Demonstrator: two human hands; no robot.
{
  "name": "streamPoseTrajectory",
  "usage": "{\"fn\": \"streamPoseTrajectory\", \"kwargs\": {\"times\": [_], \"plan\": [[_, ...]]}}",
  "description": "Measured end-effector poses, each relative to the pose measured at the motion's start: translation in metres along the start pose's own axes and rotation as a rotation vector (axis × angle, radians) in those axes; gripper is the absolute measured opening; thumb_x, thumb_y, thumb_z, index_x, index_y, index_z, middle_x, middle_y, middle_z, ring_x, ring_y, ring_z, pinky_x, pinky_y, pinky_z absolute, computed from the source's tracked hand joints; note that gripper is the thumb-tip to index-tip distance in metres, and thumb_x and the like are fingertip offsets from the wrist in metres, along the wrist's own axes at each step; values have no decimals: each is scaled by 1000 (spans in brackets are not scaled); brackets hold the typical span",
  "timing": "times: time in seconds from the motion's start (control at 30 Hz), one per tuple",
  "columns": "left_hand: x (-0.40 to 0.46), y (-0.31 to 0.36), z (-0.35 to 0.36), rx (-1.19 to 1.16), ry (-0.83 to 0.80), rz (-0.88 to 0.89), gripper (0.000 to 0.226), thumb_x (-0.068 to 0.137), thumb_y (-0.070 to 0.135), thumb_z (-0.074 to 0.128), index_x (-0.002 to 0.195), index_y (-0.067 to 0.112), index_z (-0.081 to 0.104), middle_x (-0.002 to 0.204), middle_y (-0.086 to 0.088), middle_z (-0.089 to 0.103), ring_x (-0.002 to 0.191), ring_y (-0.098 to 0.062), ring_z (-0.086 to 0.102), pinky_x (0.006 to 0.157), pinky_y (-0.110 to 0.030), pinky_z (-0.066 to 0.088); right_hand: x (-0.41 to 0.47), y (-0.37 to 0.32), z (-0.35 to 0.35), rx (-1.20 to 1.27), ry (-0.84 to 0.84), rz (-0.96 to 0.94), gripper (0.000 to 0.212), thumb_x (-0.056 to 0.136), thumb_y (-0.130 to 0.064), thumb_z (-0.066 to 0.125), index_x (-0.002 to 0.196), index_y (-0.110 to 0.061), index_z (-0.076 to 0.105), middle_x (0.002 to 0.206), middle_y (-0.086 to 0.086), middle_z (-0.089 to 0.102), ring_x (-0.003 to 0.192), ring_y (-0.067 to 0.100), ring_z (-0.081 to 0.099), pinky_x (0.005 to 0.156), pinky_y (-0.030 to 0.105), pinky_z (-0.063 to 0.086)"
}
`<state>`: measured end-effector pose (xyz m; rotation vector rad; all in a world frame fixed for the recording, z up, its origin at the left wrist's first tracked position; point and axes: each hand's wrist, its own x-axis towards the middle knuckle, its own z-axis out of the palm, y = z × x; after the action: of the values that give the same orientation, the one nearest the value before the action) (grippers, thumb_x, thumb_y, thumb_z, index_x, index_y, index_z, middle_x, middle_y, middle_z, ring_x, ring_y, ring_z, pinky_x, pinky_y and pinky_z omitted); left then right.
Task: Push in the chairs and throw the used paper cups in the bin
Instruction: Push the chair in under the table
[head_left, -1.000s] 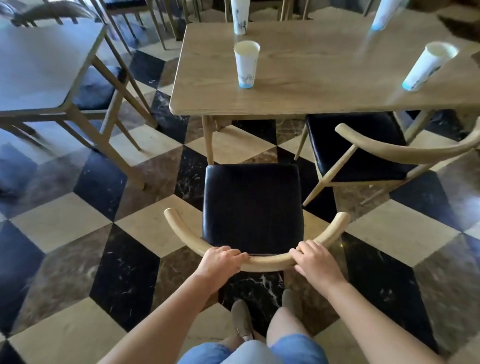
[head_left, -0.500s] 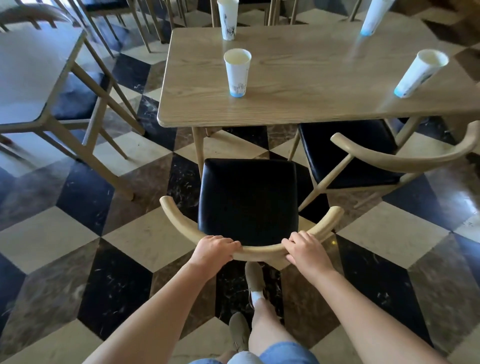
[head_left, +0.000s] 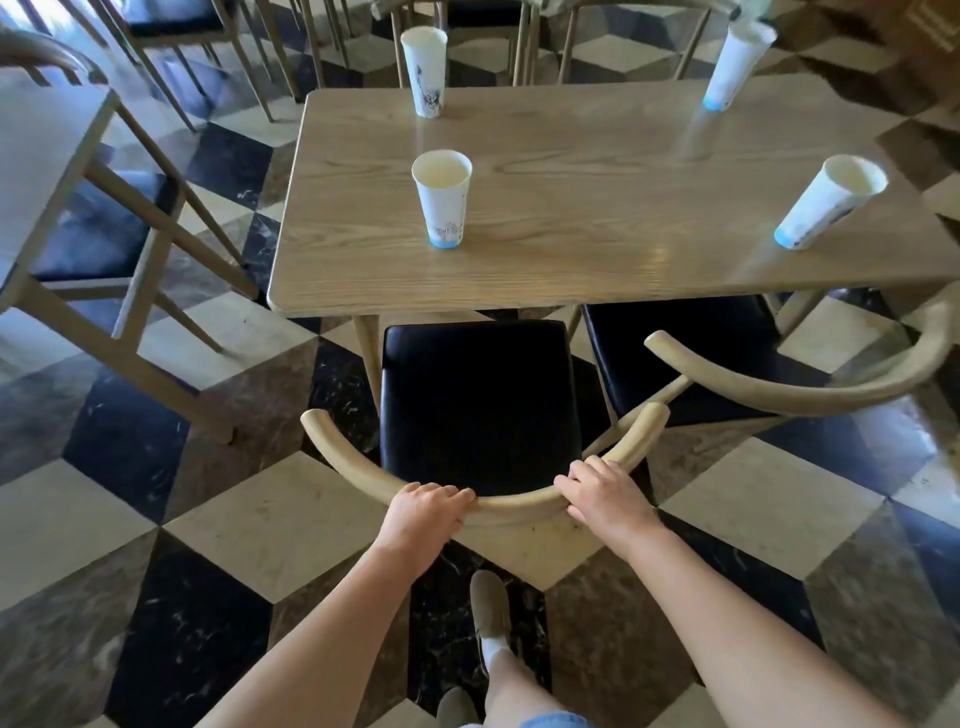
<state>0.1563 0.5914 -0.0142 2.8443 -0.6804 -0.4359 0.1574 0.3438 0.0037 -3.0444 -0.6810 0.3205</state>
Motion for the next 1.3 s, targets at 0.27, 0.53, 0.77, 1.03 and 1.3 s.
{"fn": "streamPoseTrajectory", "kwargs": {"times": [0.27, 0.53, 0.77, 1.03, 1.3], "plan": [[34, -16, -15, -28, 15, 12, 33, 86, 19, 61, 119, 17, 57, 104, 0, 68, 102, -22, 62, 88, -37, 45, 37, 21, -4, 19, 13, -34, 40, 45, -15, 92, 76, -11, 66, 66, 4, 60, 62, 23, 59, 57, 36, 56], [81, -18, -21, -18, -1, -53, 29, 90, 23, 53, 119, 23, 53, 104, 7, 65, 103, -17, 58, 93, -33, 40, 74, 51, -14, 17, -12, -11, 35, 52, -8, 88, 75, -8, 62, 66, 8, 58, 64, 28, 58, 59, 41, 53], [90, -24, -28, -12, -14, -60, 30, 91, 24, 52, 121, 22, 53, 108, 5, 65, 107, -17, 57, 96, -34, 39, 89, 56, -18, 2, -18, -28, 37, 49, -11, 90, 73, -9, 62, 64, 7, 58, 62, 28, 58, 57, 40, 52], [86, -19, -43, -8, -69, -66, 41, 92, 24, 50, 133, 22, 44, 126, 3, 57, 117, -17, 50, 102, -33, 34, 94, 50, -27, 11, -160, 42, 16, 84, -17, 65, 96, -12, 55, 94, 6, 57, 91, 25, 53, 81, 36, 43], [71, -30, -75, -118, -49, -103, 48, 93, 30, 48, 138, 19, 37, 129, -1, 51, 118, -18, 47, 92, -30, 41, 127, 14, -55, 46, -312, 7, 38, 87, -39, 55, 120, -21, 55, 115, 3, 55, 108, 23, 50, 92, 38, 41]]}}
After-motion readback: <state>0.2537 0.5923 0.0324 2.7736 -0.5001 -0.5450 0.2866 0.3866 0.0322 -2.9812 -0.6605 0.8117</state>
